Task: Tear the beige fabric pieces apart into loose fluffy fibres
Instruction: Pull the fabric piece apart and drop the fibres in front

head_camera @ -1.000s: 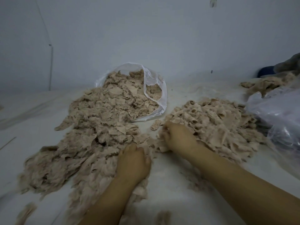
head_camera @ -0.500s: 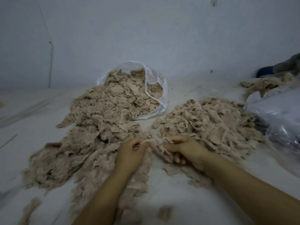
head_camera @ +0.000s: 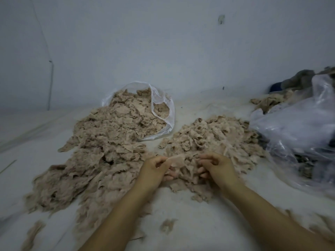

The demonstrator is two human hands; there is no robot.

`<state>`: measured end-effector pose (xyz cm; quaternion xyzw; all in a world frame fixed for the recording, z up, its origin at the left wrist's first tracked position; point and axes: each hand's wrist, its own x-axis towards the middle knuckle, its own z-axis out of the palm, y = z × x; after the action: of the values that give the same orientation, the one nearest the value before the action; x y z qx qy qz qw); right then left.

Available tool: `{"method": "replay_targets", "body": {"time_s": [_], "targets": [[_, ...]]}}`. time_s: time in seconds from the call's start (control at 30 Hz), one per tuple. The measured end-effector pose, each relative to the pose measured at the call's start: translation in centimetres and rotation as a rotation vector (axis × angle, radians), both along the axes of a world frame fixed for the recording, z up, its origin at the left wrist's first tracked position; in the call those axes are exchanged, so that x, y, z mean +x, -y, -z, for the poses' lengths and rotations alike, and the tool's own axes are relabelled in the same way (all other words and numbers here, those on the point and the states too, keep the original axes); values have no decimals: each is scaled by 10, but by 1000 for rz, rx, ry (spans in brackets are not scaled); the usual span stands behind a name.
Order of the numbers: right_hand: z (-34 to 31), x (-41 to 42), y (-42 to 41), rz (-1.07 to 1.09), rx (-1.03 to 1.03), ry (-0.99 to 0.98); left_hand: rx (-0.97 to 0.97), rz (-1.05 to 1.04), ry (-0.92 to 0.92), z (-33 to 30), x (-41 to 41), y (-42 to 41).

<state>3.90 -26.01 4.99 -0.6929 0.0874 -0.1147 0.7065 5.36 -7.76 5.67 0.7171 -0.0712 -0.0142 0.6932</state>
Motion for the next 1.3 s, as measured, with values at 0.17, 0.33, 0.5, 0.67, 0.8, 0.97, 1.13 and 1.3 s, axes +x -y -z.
{"method": "replay_targets", "body": {"time_s": [0.17,0.33,0.5,0.67,0.8,0.97,1.13,1.3], "targets": [[11,-13,2,55,-378,44,-24,-132,-36,-1,10,8],[14,-14,-17,32,-757,-17,-13,-187,56,-9,20,18],[11,-16,-19,-139,-349,109,353,-61,144,-12,26,28],[14,-22,-5,-312,66,-17,123,242,58,7,-1,12],[17,-29,-11,-389,69,-53,103,187,111,19,-18,5],[20,-37,-22,-479,242,-106,5,97,58,22,-27,2],[20,-40,-28,-389,275,-98,-45,49,16,26,-30,0],[19,-40,-28,-325,450,-59,-79,139,-90,27,-38,3]]}}
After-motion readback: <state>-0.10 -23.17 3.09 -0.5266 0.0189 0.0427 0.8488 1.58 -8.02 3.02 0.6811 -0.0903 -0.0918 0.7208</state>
